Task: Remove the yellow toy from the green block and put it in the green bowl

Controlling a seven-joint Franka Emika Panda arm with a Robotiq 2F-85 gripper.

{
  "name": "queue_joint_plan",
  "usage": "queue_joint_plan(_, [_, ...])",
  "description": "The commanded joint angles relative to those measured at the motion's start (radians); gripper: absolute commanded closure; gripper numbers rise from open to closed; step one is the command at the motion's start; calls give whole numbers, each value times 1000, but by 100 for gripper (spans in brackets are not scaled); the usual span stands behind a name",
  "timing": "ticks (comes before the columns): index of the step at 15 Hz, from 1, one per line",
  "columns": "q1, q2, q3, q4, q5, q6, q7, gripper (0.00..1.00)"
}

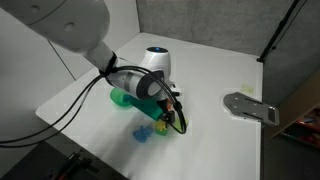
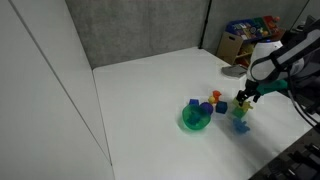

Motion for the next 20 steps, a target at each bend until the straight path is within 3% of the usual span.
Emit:
queue_joint_plan(1, [35, 36, -33, 30, -40, 4, 52, 10])
queue_joint_plan(2, [41, 40, -38, 32, -45, 1, 56, 26])
queue_joint_plan(8, [67, 29, -55, 35, -62, -19, 84, 74])
queue_joint_plan(15, [92, -80, -45, 23, -68, -95, 86, 88])
queue_joint_plan(20, [156, -187, -15, 40, -111, -189, 127, 88])
